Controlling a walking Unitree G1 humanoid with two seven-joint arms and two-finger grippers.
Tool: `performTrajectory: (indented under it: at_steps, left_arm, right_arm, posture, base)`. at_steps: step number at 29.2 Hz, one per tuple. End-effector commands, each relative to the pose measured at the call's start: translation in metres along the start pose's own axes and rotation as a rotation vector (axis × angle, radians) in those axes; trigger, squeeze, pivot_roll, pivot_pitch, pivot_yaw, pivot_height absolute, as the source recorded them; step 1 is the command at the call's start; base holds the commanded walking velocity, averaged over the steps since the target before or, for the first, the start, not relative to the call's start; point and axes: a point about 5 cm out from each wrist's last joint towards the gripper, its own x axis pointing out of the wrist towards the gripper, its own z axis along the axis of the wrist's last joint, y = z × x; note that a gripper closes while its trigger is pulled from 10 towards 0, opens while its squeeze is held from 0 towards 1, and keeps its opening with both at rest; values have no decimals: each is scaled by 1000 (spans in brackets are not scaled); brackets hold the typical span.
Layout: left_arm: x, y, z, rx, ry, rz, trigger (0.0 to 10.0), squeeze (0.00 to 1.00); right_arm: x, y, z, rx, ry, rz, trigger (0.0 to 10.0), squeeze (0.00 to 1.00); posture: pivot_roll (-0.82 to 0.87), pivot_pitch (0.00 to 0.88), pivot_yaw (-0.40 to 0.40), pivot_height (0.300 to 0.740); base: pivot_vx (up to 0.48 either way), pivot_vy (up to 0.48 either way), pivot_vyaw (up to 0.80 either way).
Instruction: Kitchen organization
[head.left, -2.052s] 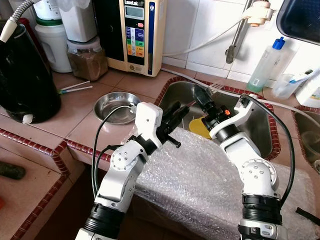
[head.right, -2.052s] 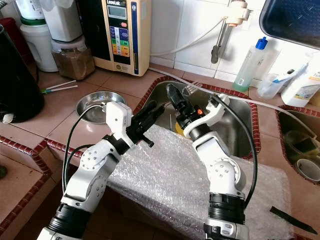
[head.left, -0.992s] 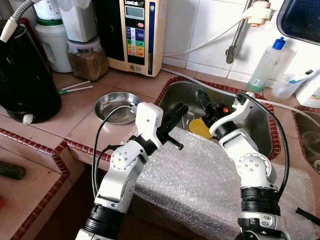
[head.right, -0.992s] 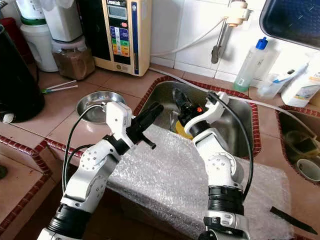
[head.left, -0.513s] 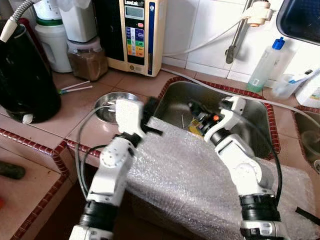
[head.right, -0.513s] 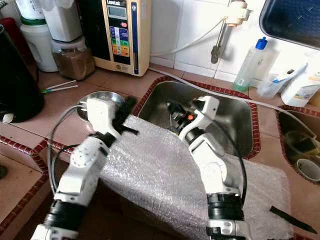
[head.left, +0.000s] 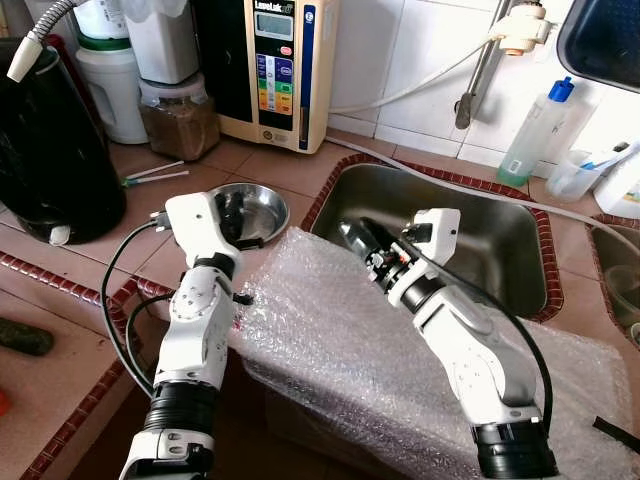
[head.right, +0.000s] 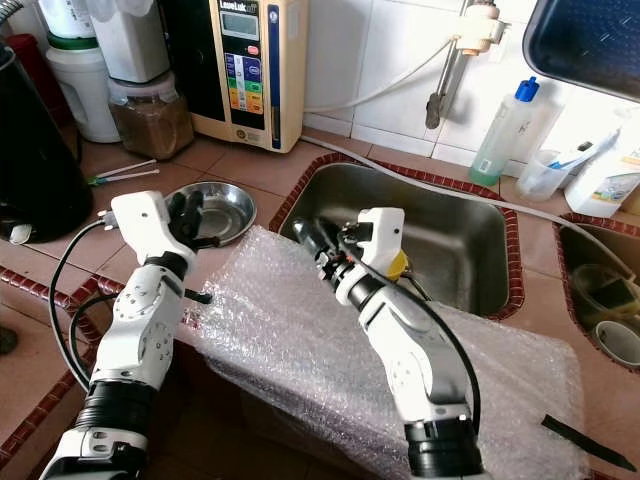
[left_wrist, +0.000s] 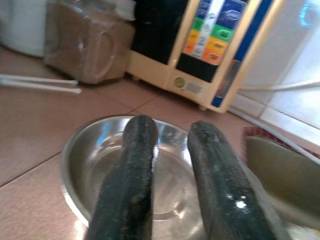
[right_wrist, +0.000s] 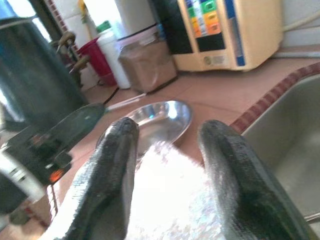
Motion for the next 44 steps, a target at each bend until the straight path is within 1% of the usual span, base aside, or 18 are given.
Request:
performTrajectory:
  at_steps: [1,4,5,9,13,14,17,20,23,24,25,26,29,32,34,35,41,44]
  left_arm:
    - [7,0,4,-10,0,31,10000,1000]
    - [14,6,5,-36,24,99,10000,1000]
    - [17,10,5,-59,43,138,10000,1000]
    - [21,14,4,-85,60,168,10000,1000]
    - [24,18,3,-79,77,203,10000,1000]
    - [26,21,2,-94,90,224,10000,1000]
    - [28,23,0,-95,114,234,10000,1000]
    - [30,19,-3,-66,140,203,10000,1000]
    - [30,21,-6,-67,162,215,10000,1000]
    - [31,22,-7,-66,177,222,10000,275]
    - [32,23,-7,-71,183,222,10000,275]
    - [33,23,-9,-65,203,215,10000,0]
    - [34,23,-14,-72,246,215,10000,0]
    - [35,23,-15,-82,259,219,10000,0]
    - [36,22,-15,-111,278,226,10000,0]
    - [37,22,-16,-141,296,232,10000,0]
    - [37,29,-22,-146,372,276,10000,0]
    - [37,30,-22,-146,388,273,10000,0]
  right_arm:
    - [-1,5,3,-24,-9,16,10000,1000]
    - [-2,8,0,-33,-1,25,10000,1000]
    - [-2,10,0,-38,1,28,10000,1000]
    - [-4,11,0,-47,2,29,10000,1000]
    - [-6,10,0,-50,0,24,10000,1000]
    - [-6,10,0,-52,-1,20,10000,1000]
    - [-7,11,0,-54,-3,17,10000,1000]
    - [-7,11,-1,-59,-2,9,10000,1000]
    - [-7,11,-1,-61,-1,15,10000,1000]
    - [-7,13,-1,-59,10,35,10000,1000]
    - [-8,14,-2,-58,16,47,10000,1000]
    - [-9,17,-3,-61,30,77,10000,1000]
    - [-9,18,-5,-58,43,89,10000,1000]
    - [-10,18,-6,-60,47,87,10000,1000]
    - [-9,18,-6,-64,49,89,10000,1000]
    - [-10,19,-7,-67,52,90,10000,1000]
    - [-10,19,-8,-74,58,91,10000,1000]
    - [-10,19,-8,-75,59,90,10000,1000]
  posture:
    - [58,0,-42,740]
    - [53,0,-37,740]
    - [49,0,-34,740]
    - [45,0,-30,740]
    - [39,0,-23,740]
    - [36,0,-19,740]
    - [34,0,-15,740]
    - [33,0,-15,740]
    - [30,0,-14,740]
    - [30,0,-14,740]
    - [30,0,-14,740]
    - [30,0,-14,740]
    - [27,0,-12,740]
    - [25,0,-10,740]
    - [22,0,-9,740]
    - [21,0,-8,740]
    - [21,0,-6,740]
    - [23,0,-6,740]
  base:
    - [0,0,0]
    - [0,0,0]
    - [0,0,0]
    - [0,0,0]
    - [0,0,0]
    - [0,0,0]
    - [0,0,0]
    - [0,0,0]
    - [0,0,0]
    - [0,0,0]
    - [0,0,0]
    - [0,0,0]
    - [0,0,0]
    - [0,0,0]
    - [0,0,0]
    - [0,0,0]
    - [0,0,0]
    - [0,0,0]
